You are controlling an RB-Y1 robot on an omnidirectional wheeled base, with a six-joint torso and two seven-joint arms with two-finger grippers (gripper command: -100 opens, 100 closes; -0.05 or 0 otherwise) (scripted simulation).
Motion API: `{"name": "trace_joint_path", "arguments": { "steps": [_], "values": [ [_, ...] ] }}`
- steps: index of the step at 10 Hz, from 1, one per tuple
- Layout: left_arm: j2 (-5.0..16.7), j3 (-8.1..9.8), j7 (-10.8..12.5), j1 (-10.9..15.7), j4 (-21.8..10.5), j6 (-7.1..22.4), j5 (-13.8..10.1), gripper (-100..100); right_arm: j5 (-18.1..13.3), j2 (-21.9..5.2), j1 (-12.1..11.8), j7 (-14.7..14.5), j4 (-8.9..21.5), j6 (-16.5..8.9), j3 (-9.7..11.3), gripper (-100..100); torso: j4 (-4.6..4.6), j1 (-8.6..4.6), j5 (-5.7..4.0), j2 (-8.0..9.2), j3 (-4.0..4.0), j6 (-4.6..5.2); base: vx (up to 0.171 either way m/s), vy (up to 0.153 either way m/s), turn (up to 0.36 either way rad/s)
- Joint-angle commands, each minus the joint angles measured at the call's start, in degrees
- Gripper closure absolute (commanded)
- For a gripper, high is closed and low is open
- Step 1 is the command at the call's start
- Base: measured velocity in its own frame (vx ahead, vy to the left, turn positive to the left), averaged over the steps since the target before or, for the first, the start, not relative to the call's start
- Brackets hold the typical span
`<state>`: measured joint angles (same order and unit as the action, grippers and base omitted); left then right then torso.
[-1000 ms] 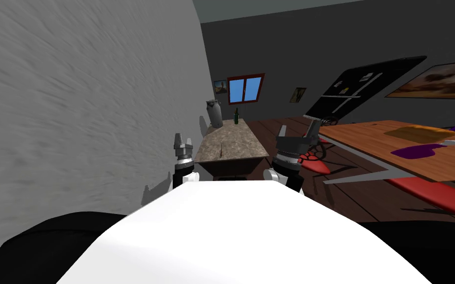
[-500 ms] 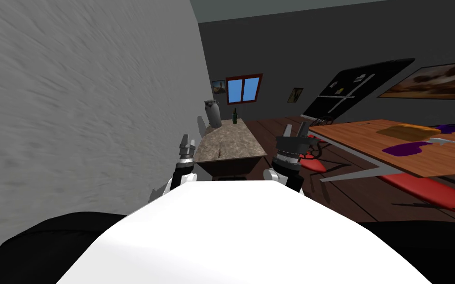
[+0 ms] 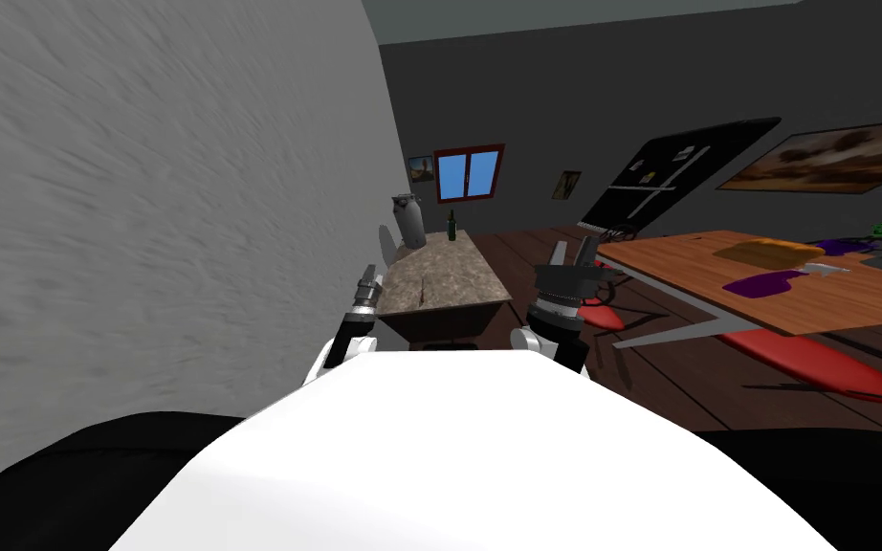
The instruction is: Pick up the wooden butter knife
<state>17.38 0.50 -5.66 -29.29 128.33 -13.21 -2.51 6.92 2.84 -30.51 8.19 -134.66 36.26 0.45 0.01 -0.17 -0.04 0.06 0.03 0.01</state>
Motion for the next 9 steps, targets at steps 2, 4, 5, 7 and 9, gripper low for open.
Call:
{"name": "trace_joint_path", "arguments": {
  "steps": [2,4,5,7,9],
  "values": [
    [4.0,-0.13,-0.4,0.3,-0.7,4.1,-0.7,-100,0.0,0.0,0.0,0.0,0.0,0.0,0.0,0,0.0,0.03,0.0,0.0,0.0,-0.01,-0.014,-0.039,-0.022],
    [6.7,-0.2,-0.7,0.6,-1.2,6.7,-1.2,-100,0.0,0.0,0.0,0.0,0.0,0.0,0.0,0,0.0,0.06,0.01,-0.01,-0.01,-0.01,-0.011,-0.035,-0.026],
    [6.7,-0.2,-0.7,0.6,-1.2,6.9,-1.2,-100,0.0,0.0,0.0,0.0,0.0,0.0,0.0,0,0.0,0.04,0.01,-0.02,-0.01,0.0,-0.01,-0.034,-0.012],
    [11.0,-0.36,-1.2,1.1,-2.4,11.2,-2.3,-100,0.0,0.0,0.0,0.0,0.0,0.0,0.0,0,0.0,0.05,0.01,-0.03,-0.01,0.0,-0.011,-0.049,-0.043],
    [13.9,-0.48,-1.5,1.4,-2.9,14.5,-2.8,-100,0.0,0.0,0.0,0.0,0.0,0.0,0.0,0,0.0,0.0,-0.01,-0.01,-0.01,-0.01,-0.014,-0.047,-0.031]
  ]
}}
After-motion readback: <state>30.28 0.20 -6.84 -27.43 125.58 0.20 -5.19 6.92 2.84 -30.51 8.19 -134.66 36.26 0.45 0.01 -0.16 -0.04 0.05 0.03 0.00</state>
